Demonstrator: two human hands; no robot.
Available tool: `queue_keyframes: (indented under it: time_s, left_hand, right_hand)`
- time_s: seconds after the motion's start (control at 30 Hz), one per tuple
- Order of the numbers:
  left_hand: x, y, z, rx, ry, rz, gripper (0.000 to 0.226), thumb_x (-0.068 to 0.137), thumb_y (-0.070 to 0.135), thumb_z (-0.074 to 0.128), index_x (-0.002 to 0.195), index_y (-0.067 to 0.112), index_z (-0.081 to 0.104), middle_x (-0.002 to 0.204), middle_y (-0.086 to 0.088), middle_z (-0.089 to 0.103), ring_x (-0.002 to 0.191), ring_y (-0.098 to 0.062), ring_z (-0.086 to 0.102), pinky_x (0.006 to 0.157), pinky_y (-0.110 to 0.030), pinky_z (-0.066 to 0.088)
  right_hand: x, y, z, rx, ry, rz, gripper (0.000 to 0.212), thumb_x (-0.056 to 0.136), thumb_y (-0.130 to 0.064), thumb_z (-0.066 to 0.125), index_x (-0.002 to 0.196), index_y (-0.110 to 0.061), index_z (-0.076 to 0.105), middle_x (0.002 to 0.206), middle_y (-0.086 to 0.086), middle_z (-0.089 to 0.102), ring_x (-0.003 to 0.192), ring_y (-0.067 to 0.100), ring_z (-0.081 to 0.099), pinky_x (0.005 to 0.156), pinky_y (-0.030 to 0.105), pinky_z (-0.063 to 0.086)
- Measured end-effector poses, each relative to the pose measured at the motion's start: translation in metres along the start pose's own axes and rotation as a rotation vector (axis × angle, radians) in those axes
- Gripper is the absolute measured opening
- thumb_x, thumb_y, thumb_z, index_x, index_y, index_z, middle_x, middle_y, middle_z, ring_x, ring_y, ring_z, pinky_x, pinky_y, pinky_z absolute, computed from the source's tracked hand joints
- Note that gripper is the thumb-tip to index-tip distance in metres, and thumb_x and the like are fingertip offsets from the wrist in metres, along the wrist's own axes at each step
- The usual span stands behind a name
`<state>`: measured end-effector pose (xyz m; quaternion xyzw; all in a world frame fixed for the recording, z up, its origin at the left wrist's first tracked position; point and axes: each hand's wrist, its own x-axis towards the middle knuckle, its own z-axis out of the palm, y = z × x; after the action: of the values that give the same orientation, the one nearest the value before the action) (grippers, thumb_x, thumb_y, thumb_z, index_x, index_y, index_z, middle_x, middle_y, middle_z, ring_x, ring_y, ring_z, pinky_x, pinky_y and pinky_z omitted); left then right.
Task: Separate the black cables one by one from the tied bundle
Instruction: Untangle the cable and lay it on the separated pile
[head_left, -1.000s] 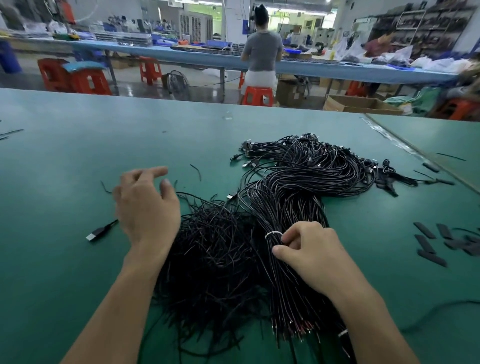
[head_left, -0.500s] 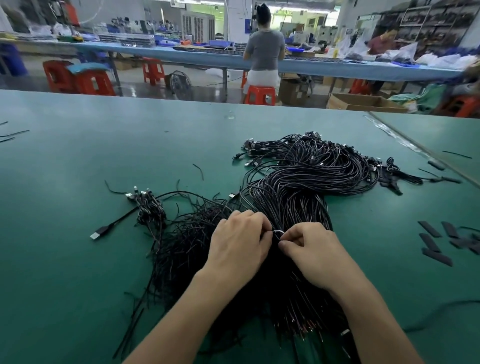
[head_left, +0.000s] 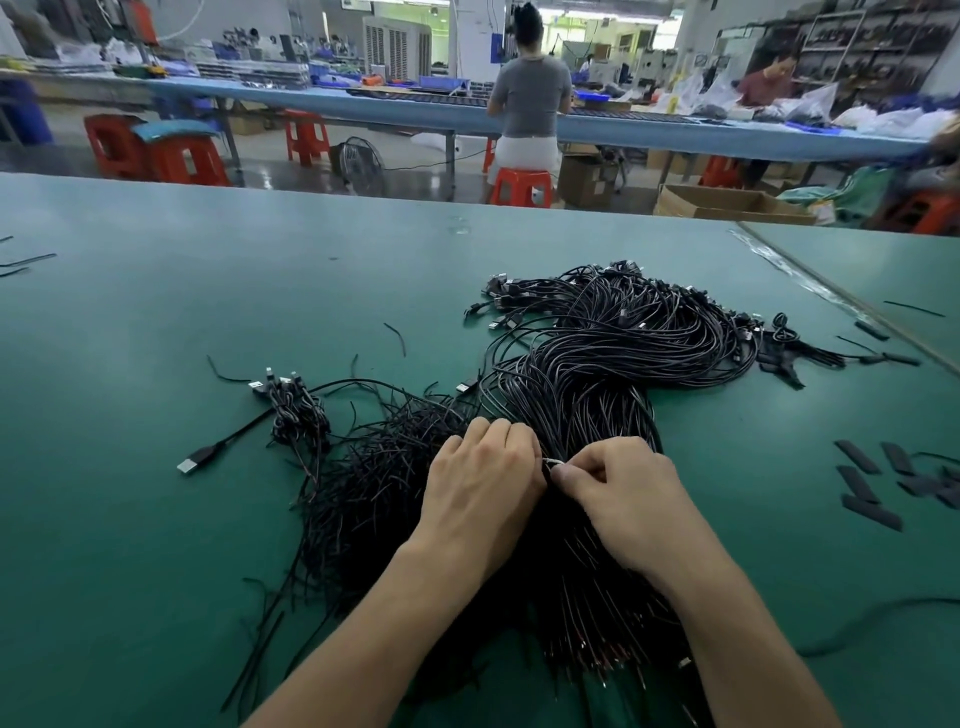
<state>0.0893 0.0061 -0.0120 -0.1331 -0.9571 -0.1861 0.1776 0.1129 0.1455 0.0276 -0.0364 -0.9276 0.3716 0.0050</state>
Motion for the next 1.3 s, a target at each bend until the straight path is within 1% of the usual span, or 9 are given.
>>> queue_keyframes:
  time_s: [0.13, 0.27, 0.37, 0.47, 0.53, 0.7, 0.9, 1.17, 1.3]
  left_hand:
    - [-0.002, 0.007, -0.002, -0.026, 0.014, 0.000, 0.014, 0.101, 0.028, 0.042, 0.094, 0.024, 0.053, 0.096, 0.006, 0.061, 0.096, -0.019, 0.054, 0.082, -0.033, 0.046]
    - [-0.004, 0.007, -0.004, -0.111, -0.048, -0.004, 0.011, 0.101, 0.032, 0.041, 0.092, 0.030, 0.045, 0.100, 0.009, 0.061, 0.101, -0.015, 0.052, 0.087, -0.032, 0.043]
    - [-0.004, 0.007, -0.006, -0.156, -0.088, 0.000, 0.009, 0.100, 0.035, 0.042, 0.091, 0.032, 0.042, 0.103, 0.010, 0.061, 0.102, -0.013, 0.050, 0.087, -0.030, 0.038]
    - [-0.004, 0.007, -0.007, -0.189, -0.090, -0.003, 0.009, 0.099, 0.035, 0.044, 0.091, 0.032, 0.042, 0.104, 0.010, 0.062, 0.103, -0.012, 0.051, 0.089, -0.028, 0.038]
    - [-0.004, 0.006, -0.007, -0.203, -0.091, 0.000, 0.009, 0.099, 0.035, 0.045, 0.091, 0.031, 0.043, 0.104, 0.011, 0.062, 0.102, -0.012, 0.051, 0.089, -0.028, 0.038]
    - [-0.005, 0.006, -0.005, -0.197, -0.077, 0.013, 0.009, 0.098, 0.035, 0.046, 0.090, 0.031, 0.043, 0.100, 0.012, 0.060, 0.099, -0.011, 0.050, 0.087, -0.028, 0.039]
    - [-0.005, 0.005, -0.004, -0.210, -0.078, 0.007, 0.010, 0.097, 0.036, 0.044, 0.088, 0.031, 0.044, 0.097, 0.012, 0.059, 0.097, -0.011, 0.050, 0.082, -0.027, 0.036]
    - [-0.006, 0.006, -0.006, -0.215, -0.079, 0.010, 0.011, 0.099, 0.032, 0.046, 0.088, 0.030, 0.044, 0.096, 0.011, 0.060, 0.096, -0.013, 0.050, 0.084, -0.031, 0.040]
    - [-0.006, 0.006, -0.005, -0.217, -0.076, 0.002, 0.011, 0.097, 0.032, 0.048, 0.087, 0.031, 0.044, 0.095, 0.012, 0.061, 0.095, -0.012, 0.050, 0.082, -0.029, 0.039]
  right_hand:
    - [-0.002, 0.000, -0.024, 0.000, -0.142, -0.024, 0.022, 0.091, -0.035, 0.067, 0.076, -0.020, 0.073, 0.066, -0.004, 0.066, 0.063, 0.010, 0.059, 0.066, 0.032, 0.051]
    - [-0.007, -0.002, -0.035, -0.133, -0.197, -0.028, 0.024, 0.089, -0.038, 0.068, 0.075, -0.021, 0.075, 0.068, 0.001, 0.071, 0.063, 0.011, 0.063, 0.065, 0.032, 0.054]
    - [-0.006, -0.002, -0.024, -0.131, -0.117, 0.013, 0.025, 0.093, -0.038, 0.061, 0.081, -0.020, 0.072, 0.075, 0.003, 0.070, 0.070, 0.020, 0.067, 0.072, 0.040, 0.058]
    - [-0.003, 0.000, -0.010, -0.133, 0.034, 0.040, 0.014, 0.089, -0.039, 0.068, 0.084, -0.026, 0.068, 0.090, -0.001, 0.066, 0.085, 0.018, 0.063, 0.076, 0.036, 0.055]
    - [-0.002, 0.001, -0.004, -0.083, 0.066, 0.076, 0.015, 0.086, -0.039, 0.071, 0.081, -0.025, 0.068, 0.091, 0.000, 0.066, 0.084, 0.016, 0.062, 0.071, 0.032, 0.051]
    - [0.000, 0.003, -0.001, -0.059, 0.021, 0.138, 0.015, 0.091, -0.036, 0.068, 0.084, -0.023, 0.069, 0.093, 0.002, 0.066, 0.077, 0.009, 0.058, 0.057, 0.024, 0.040]
    - [-0.006, -0.005, -0.003, -0.164, -0.018, 0.137, 0.015, 0.097, -0.030, 0.057, 0.097, -0.017, 0.065, 0.103, 0.008, 0.060, 0.091, 0.027, 0.060, 0.076, 0.034, 0.049]
    - [-0.013, -0.014, -0.003, -0.319, -0.086, 0.124, 0.018, 0.100, -0.024, 0.047, 0.108, -0.012, 0.058, 0.096, 0.004, 0.046, 0.094, 0.031, 0.056, 0.073, 0.034, 0.046]
    - [-0.016, -0.016, -0.003, -0.365, -0.071, 0.133, 0.013, 0.099, -0.022, 0.048, 0.104, -0.014, 0.057, 0.081, -0.001, 0.034, 0.084, 0.028, 0.050, 0.068, 0.033, 0.040]
